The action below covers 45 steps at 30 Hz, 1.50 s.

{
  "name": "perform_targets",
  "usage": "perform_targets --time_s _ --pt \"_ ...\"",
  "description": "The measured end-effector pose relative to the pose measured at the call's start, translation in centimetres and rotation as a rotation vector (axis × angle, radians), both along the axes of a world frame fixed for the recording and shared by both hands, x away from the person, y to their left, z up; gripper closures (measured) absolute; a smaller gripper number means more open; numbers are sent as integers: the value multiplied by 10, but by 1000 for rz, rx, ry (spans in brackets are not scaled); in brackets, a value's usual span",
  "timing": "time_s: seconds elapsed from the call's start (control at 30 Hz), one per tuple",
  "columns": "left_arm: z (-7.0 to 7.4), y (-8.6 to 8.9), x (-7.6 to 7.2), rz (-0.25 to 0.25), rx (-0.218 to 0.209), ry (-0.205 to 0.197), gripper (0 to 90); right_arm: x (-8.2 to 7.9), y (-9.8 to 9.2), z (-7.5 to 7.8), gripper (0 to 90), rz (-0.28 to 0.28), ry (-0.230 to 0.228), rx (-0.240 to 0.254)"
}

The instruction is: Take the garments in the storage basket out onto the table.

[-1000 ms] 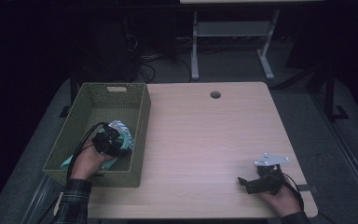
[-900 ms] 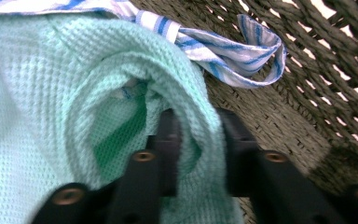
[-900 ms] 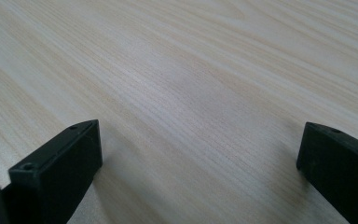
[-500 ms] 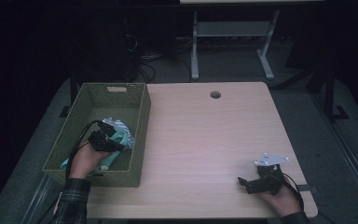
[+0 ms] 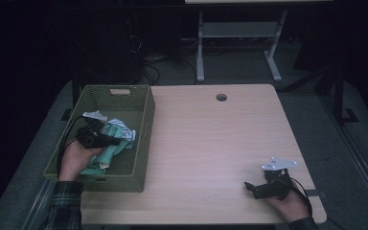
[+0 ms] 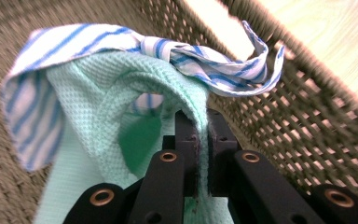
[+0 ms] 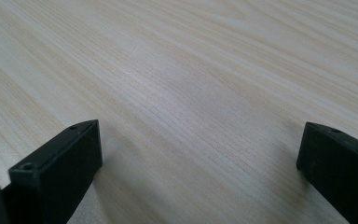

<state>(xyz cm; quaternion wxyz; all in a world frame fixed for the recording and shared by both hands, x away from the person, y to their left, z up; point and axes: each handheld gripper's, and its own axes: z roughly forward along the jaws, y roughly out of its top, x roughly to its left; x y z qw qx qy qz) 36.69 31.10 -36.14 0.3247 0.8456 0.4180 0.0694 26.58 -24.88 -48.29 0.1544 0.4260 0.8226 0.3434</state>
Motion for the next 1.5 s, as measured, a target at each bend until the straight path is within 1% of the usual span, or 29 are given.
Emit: perform_targets --time_s 0.1,0.2,0.3,0.37,0.4,0.43,0.5,0.53,0.6,0.67,0.73,0.8,0.9,0.97,1.03,1.07,1.1,1.17,1.27,1.3,1.33,1.37,1.5 --pt "5 2 0 1 -15 -10 851 0 0 0 0 0 0 -1" --pt "11 5 0 5 -62 -17 852 0 0 0 0 0 0 -1" --pt "15 6 -1 15 -72 -28 852 0 0 0 0 0 0 -1" --pt "21 8 0 25 -80 -41 852 0 0 0 0 0 0 -1" --pt "23 9 1 21 -86 -46 852 0 0 0 0 0 -1 0" --pt "25 8 1 29 -108 -54 852 0 0 0 0 0 0 -1" --pt "30 10 0 32 -130 -68 852 0 0 0 0 -1 1 0" --pt "30 10 0 32 -130 -68 852 0 0 0 0 -1 1 0" --pt "36 12 -1 42 -157 -95 852 0 0 0 0 0 0 -1" --pt "39 13 -2 43 -183 -107 852 0 0 0 0 0 -1 -1" --pt "42 14 -2 50 -195 -124 853 0 0 0 0 0 0 -1" --pt "44 14 -4 47 -217 -135 853 0 0 0 0 0 0 -1" --pt "48 15 -4 52 -234 -151 853 0 0 0 0 0 0 -1" --pt "49 15 -4 55 -240 -155 853 0 0 0 0 0 0 0" --pt "54 17 -4 57 -262 -168 853 0 0 0 0 0 0 -1" --pt "56 18 -4 55 -264 -175 853 0 0 0 0 0 0 -1" --pt "59 18 -4 58 -258 -181 853 0 0 0 0 0 0 -1" --pt "66 19 -4 58 -271 -192 853 0 0 0 0 0 0 -2" --pt "75 19 -5 54 -272 -209 853 0 0 0 0 0 0 -2" --pt "75 19 -5 54 -272 -209 853 0 0 0 0 0 0 -2" --pt "80 20 -5 52 -282 -223 853 0 0 0 0 0 0 -2" --pt "83 20 -6 47 -296 -227 853 0 0 0 0 0 -1 -1" --pt "94 19 -7 45 -298 -248 853 0 0 0 0 0 -1 -1"
